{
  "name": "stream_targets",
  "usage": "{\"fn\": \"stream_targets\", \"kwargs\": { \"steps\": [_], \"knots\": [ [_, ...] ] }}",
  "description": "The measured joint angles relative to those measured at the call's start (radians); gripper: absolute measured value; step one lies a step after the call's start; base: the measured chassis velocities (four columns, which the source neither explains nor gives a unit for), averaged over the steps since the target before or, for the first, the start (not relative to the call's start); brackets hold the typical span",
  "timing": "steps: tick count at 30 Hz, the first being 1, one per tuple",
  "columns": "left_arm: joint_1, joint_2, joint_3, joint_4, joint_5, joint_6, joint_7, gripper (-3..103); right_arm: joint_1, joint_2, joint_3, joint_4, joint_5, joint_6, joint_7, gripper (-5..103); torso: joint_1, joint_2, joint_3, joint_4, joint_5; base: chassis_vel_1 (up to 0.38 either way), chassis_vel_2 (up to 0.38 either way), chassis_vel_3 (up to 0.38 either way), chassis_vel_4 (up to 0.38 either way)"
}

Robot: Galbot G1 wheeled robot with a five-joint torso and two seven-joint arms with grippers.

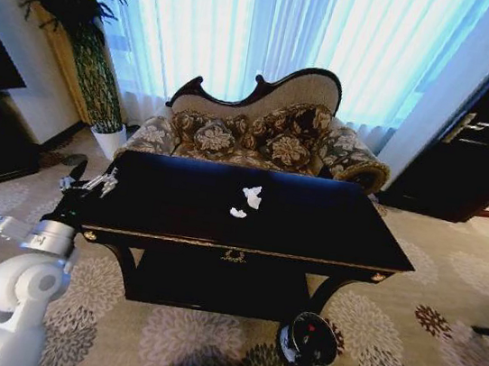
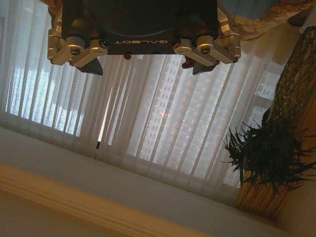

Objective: Move to the front of the table and place the trash on the table into the trash bin.

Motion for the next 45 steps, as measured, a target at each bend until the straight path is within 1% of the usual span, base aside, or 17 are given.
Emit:
{"fn": "stream_targets", "kwargs": {
  "steps": [2, 3, 4, 5, 7, 11, 13, 16, 18, 21, 22, 26, 30, 36, 39, 44, 45],
  "knots": [
    [0.0, -0.007, 0.006, -0.008, 0.001, 0.0, 0.0, 100, -0.05, -0.011, 0.01, 0.06, -0.006, 0.035, -0.018, 100, 0.0, 0.0, 0.0, 0.0, -0.0001, 0.0, 0.0, 0.0, 0.0],
    [0.0, -0.007, 0.006, -0.008, 0.001, 0.0, 0.0, 100, -0.05, -0.011, 0.01, 0.06, -0.006, 0.035, -0.018, 100, 0.0, 0.0, 0.0, 0.0, -0.0001, 0.0, 0.0, 0.0, 0.0],
    [0.003, -0.011, 0.008, -0.015, 0.002, 0.0, 0.0, 100, -0.091, -0.017, 0.018, 0.11, 0.002, 0.05, -0.023, 100, 0.0, 0.0, 0.0, 0.0002, -0.0001, 0.0, 0.0, 0.0, 0.0],
    [0.005, -0.014, 0.008, -0.022, 0.003, 0.0, 0.0, 100, -0.133, -0.021, 0.025, 0.164, 0.023, 0.061, -0.026, 100, 0.0, 0.0, 0.0, 0.0001, 0.0001, 0.0, 0.0, 0.0, 0.0],
    [0.009, -0.016, 0.007, -0.028, 0.004, 0.0, 0.0, 100, -0.161, -0.023, 0.03, 0.203, 0.037, 0.068, -0.029, 100, 0.0, 0.0, 0.0, -0.0001, 0.0, 0.0, 0.0, 0.0, 0.0],
    [0.028, -0.023, -0.002, -0.051, 0.004, 0.0, 0.0, 100, -0.291, -0.028, 0.055, 0.4, 0.095, 0.082, -0.038, 100, 0.0, 0.0, 0.0, 0.0002, 0.0001, 0.0, 0.0, 0.0, 0.0],
    [0.03, -0.024, -0.003, -0.054, 0.004, 0.0, 0.0, 100, -0.308, -0.027, 0.059, 0.427, 0.099, 0.085, -0.038, 100, 0.0, 0.0, 0.0, 0.0001, 0.0, 0.0, 0.0, 0.0, 0.0],
    [0.042, -0.031, -0.004, -0.069, 0.004, 0.0, -0.001, 100, -0.394, -0.025, 0.08, 0.585, 0.112, 0.098, -0.038, 100, 0.0, 0.0, 0.0, -0.0001, 0.0, 0.0, 0.0, 0.0, 0.0],
    [0.044, -0.032, -0.004, -0.071, 0.004, 0.0, -0.001, 100, -0.405, -0.025, 0.084, 0.61, 0.113, 0.1, -0.038, 100, 0.0, 0.0, 0.0, 0.0001, 0.0, 0.0, 0.0, 0.0, 0.0],
    [0.057, -0.037, -0.005, -0.087, 0.004, 0.0, -0.001, 100, -0.46, -0.027, 0.107, 0.75, 0.112, 0.105, -0.038, 100, 0.0, 0.0, 0.0, 0.0002, -0.0001, 0.0, 0.0, 0.0, 0.0],
    [0.057, -0.037, -0.005, -0.087, 0.004, 0.0, -0.001, 100, -0.46, -0.027, 0.107, 0.75, 0.112, 0.105, -0.038, 100, 0.0, 0.0, 0.0, 0.0002, -0.0001, 0.0, 0.0, 0.0, 0.0],
    [0.069, -0.039, -0.013, -0.097, 0.004, 0.001, -0.002, 100, -0.52, -0.027, 0.131, 0.878, 0.103, 0.125, -0.038, 100, 0.0, 0.0, 0.0, 0.0, 0.0, 0.0, 0.0, 0.0, 0.0],
    [0.074, -0.039, -0.015, -0.099, 0.004, 0.001, -0.003, 100, -0.55, -0.021, 0.151, 0.961, 0.096, 0.142, -0.038, 100, 0.0, 0.0, 0.0, 0.0002, 0.0, 0.0, 0.0, 0.0, 0.0],
    [0.08, -0.042, -0.016, -0.103, 0.005, 0.002, -0.003, 100, -0.561, -0.014, 0.197, 1.101, 0.109, 0.139, -0.032, 100, 0.0, 0.0, 0.0, 0.0002, 0.0, 0.0, 0.0, 0.0, 0.0],
    [0.081, -0.043, -0.018, -0.105, 0.005, 0.002, -0.003, 100, -0.553, -0.005, 0.218, 1.157, 0.127, 0.123, -0.014, 100, 0.0, 0.0, 0.0, 0.0001, 0.0, 0.0, 0.0, 0.0, 0.0],
    [0.083, -0.042, -0.023, -0.105, 0.005, 0.003, -0.004, 100, -0.516, 0.014, 0.265, 1.275, 0.154, 0.063, 0.037, 100, 0.0, 0.0, 0.0, 0.0001, 0.0, 0.0, 0.0, 0.0, 0.0],
    [0.083, -0.042, -0.023, -0.105, 0.005, 0.003, -0.004, 100, -0.516, 0.014, 0.265, 1.275, 0.154, 0.063, 0.037, 100, 0.0, 0.0, 0.0, 0.0001, 0.0, 0.0, 0.0, 0.0, 0.0]
  ]
}}
